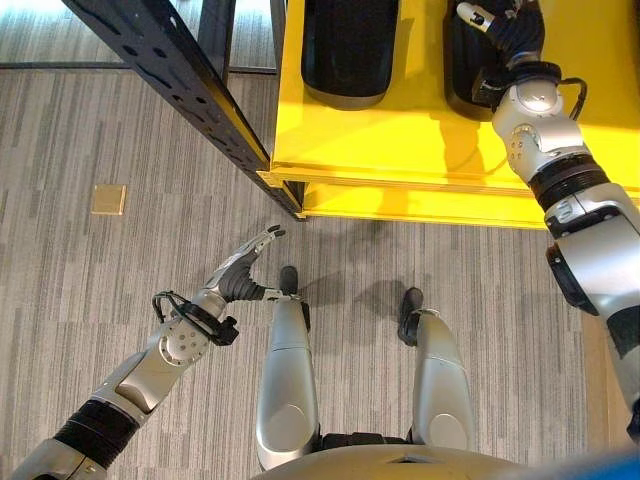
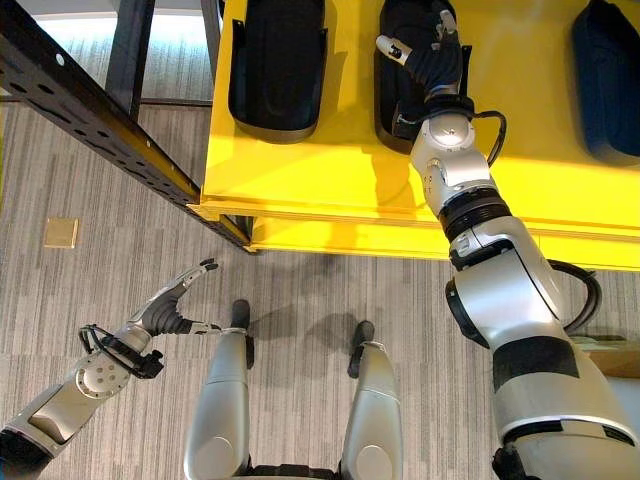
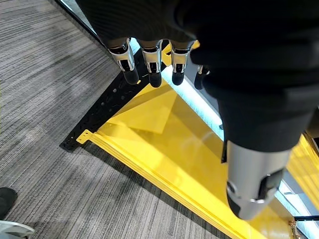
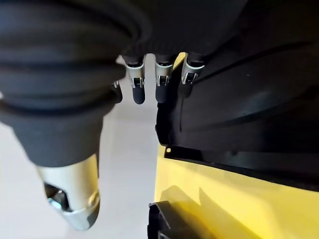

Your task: Move parts from the plastic box to the shelf.

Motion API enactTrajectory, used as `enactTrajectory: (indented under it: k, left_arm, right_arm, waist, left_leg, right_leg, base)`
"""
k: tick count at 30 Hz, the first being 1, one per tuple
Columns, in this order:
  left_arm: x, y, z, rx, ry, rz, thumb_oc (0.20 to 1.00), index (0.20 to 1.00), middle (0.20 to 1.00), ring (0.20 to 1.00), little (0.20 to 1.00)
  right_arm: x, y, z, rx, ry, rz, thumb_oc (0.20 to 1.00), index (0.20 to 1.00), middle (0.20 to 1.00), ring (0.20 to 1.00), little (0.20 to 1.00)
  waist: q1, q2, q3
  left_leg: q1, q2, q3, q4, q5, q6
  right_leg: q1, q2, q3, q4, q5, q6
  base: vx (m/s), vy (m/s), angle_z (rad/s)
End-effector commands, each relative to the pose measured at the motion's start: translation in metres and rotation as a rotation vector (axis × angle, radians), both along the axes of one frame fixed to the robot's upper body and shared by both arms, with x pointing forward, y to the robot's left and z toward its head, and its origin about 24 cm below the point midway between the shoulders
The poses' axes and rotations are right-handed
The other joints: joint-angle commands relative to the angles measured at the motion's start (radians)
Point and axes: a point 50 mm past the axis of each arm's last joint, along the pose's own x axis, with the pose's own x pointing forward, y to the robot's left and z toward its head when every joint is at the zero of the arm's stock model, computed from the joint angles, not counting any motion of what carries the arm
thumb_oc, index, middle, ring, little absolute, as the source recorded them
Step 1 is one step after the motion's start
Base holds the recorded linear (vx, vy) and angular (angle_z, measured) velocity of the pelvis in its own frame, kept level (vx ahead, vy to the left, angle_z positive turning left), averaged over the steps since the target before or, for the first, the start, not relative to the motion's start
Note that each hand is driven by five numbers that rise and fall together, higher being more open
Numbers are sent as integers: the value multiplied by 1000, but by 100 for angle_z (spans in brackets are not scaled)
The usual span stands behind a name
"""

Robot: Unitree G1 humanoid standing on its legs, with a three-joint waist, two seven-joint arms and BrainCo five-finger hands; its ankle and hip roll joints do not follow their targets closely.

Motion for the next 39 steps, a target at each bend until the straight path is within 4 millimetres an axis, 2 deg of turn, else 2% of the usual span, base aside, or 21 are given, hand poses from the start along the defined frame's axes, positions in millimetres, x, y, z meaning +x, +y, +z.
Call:
enactTrajectory:
  k: [1,25,39]
  left_arm:
    - [-9,-3,2,-9,1,-45,1000,1000,1000,1000,1000]
    - [-8,-3,1,-40,-13,-15,1000,1000,1000,1000,1000]
    - [-9,1,0,-52,-15,12,1000,1000,1000,1000,1000]
  right_arm:
    - [-7,-16,37,43,-102,-52,1000,1000,1000,1000,1000]
    - [-5,-51,22,76,-6,-192,1000,1000,1000,1000,1000]
    - [-6,-58,22,75,7,-228,1000,1000,1000,1000,1000]
  waist:
    - [12,6,-26]
    - [32,28,6]
    - [28,29,4]
  left_leg:
    - [-28,19,16,-23,18,31]
    - [-69,10,5,-27,30,28]
    - [-75,7,-1,-20,23,31]
  right_leg:
    - [34,4,15,-60,53,-2]
    - [-13,1,4,-17,31,-7]
    - [-27,3,9,-3,25,-8]
  base:
    - [0,0,0]
    - [4,-3,2]
    - [1,0,0]
